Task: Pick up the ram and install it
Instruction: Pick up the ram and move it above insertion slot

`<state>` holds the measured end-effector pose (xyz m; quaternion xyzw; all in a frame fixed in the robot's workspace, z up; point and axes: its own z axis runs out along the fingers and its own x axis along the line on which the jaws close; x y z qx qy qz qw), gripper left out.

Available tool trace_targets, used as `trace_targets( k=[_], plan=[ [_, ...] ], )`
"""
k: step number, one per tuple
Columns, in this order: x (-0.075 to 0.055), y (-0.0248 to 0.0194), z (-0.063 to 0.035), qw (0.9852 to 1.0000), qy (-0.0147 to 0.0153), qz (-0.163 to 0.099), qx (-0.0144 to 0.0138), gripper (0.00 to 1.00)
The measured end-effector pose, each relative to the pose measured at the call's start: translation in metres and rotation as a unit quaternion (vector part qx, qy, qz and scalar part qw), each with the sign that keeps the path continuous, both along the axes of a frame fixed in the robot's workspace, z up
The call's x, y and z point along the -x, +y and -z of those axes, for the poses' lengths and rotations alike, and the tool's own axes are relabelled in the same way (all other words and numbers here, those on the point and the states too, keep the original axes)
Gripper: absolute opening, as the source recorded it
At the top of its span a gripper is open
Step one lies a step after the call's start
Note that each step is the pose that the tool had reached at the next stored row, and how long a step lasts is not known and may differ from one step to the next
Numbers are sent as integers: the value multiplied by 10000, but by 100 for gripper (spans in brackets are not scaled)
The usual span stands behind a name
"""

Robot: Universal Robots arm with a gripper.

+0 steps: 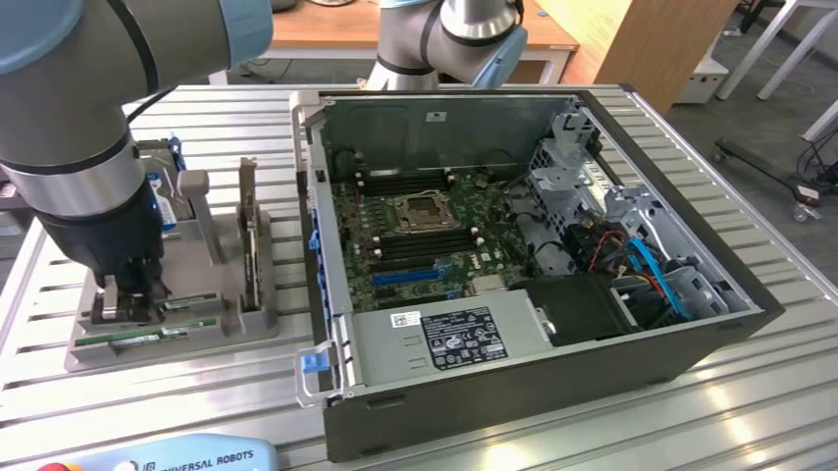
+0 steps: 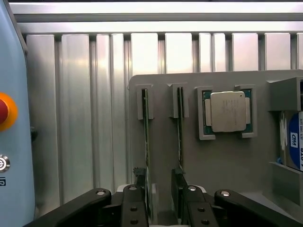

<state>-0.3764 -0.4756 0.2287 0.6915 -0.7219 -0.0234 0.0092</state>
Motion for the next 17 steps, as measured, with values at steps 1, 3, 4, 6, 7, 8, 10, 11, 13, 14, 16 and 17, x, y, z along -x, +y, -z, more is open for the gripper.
trace_targets(
  k=[1, 3, 4, 6, 7, 8, 10, 11, 13, 14, 16, 17],
  plan=[
    [0, 0, 9, 10000, 0, 0, 0, 36],
    [0, 0, 28, 10000, 0, 0, 0, 36],
    [0, 0, 37, 10000, 0, 0, 0, 36],
    [0, 0, 56, 10000, 0, 0, 0, 36],
    [0, 0, 65, 10000, 0, 0, 0, 36],
    [0, 0, 74, 10000, 0, 0, 0, 36],
    [0, 0, 92, 10000, 0, 0, 0, 36],
    [0, 0, 101, 10000, 0, 0, 0, 36],
    [0, 0, 121, 10000, 0, 0, 0, 36],
    [0, 0, 129, 10000, 0, 0, 0, 36],
    [0, 0, 147, 10000, 0, 0, 0, 36],
    [0, -1, 152, 10000, 1, 0, 1, 36]
  ],
)
